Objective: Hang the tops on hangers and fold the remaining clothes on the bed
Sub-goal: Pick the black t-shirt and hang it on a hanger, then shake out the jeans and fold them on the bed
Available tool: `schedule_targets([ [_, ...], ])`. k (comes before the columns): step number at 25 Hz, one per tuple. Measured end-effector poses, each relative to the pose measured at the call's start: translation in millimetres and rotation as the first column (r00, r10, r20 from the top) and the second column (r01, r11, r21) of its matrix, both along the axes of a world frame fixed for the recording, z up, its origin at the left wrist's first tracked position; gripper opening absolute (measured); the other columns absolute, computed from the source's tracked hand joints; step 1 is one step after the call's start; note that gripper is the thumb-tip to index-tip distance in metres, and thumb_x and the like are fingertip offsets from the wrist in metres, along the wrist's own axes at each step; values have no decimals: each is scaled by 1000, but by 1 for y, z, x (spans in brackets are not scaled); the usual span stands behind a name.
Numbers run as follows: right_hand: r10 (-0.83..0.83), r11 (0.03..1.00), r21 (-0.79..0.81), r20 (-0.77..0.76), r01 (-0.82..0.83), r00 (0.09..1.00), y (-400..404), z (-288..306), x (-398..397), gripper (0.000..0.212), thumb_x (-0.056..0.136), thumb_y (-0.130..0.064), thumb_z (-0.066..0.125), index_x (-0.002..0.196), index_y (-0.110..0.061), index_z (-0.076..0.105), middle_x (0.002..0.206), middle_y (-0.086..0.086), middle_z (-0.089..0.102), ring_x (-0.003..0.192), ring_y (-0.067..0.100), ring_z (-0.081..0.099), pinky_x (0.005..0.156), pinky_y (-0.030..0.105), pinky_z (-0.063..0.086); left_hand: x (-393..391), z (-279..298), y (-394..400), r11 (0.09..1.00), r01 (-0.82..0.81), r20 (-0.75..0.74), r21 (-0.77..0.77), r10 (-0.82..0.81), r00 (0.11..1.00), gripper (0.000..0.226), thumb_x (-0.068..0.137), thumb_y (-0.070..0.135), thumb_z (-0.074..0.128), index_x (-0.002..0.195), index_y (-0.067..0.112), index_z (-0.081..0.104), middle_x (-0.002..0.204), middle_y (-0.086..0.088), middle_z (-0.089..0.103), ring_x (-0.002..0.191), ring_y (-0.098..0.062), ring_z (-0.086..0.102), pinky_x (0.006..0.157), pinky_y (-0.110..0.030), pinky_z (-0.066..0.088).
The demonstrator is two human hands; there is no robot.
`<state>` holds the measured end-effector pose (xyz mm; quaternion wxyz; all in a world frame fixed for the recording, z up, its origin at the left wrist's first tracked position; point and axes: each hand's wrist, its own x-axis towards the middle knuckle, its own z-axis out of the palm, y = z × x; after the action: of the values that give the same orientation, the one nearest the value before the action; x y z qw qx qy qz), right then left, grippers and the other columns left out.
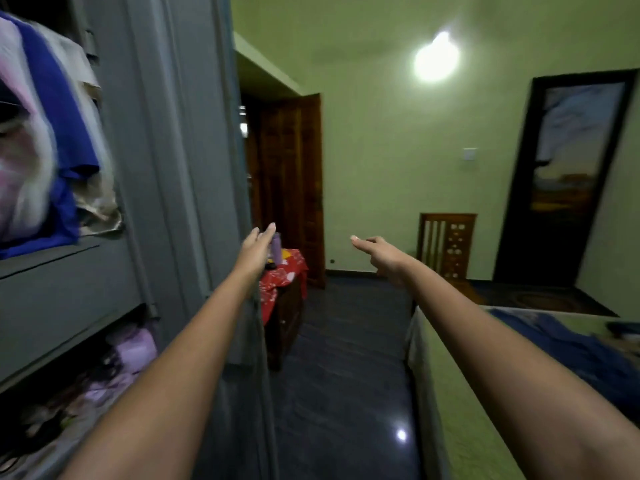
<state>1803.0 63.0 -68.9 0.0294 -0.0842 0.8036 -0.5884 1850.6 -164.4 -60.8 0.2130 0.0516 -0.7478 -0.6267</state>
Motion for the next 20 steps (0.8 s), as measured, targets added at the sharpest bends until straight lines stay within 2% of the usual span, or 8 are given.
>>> schedule_targets([
  [4,-141,989,-37,-1,140,990,101,3,19,81,89,-61,49,148,-9,25,155,8,26,141,29,26,110,42,26,-19,-2,87,978,198,0,60,-198,980,62,101,39,40,151,9,20,156,-13,23,143,-27,26,114,-35,21],
  [10,-207,978,-29,10,207,978,168,-4,-3,84,88,-64,47,151,-13,20,159,7,17,145,28,19,113,48,17,-62,-5,153,946,323,14,32,-324,946,69,97,50,41,152,15,18,157,-3,24,143,-27,24,114,-36,22],
  [15,-204,979,23,3,204,979,171,-22,-82,81,91,-61,45,150,-12,20,158,9,18,145,28,19,114,45,18,-149,-14,173,940,341,-8,11,-341,940,68,98,50,40,152,15,17,157,-3,22,144,-23,24,117,-37,20],
  [20,-209,973,90,-29,211,978,162,-18,-209,78,92,-59,43,150,-10,23,157,10,22,143,30,23,114,46,21,-272,-28,182,939,345,17,9,-345,938,68,98,50,40,152,16,18,157,-2,23,143,-22,25,115,-37,20],
])
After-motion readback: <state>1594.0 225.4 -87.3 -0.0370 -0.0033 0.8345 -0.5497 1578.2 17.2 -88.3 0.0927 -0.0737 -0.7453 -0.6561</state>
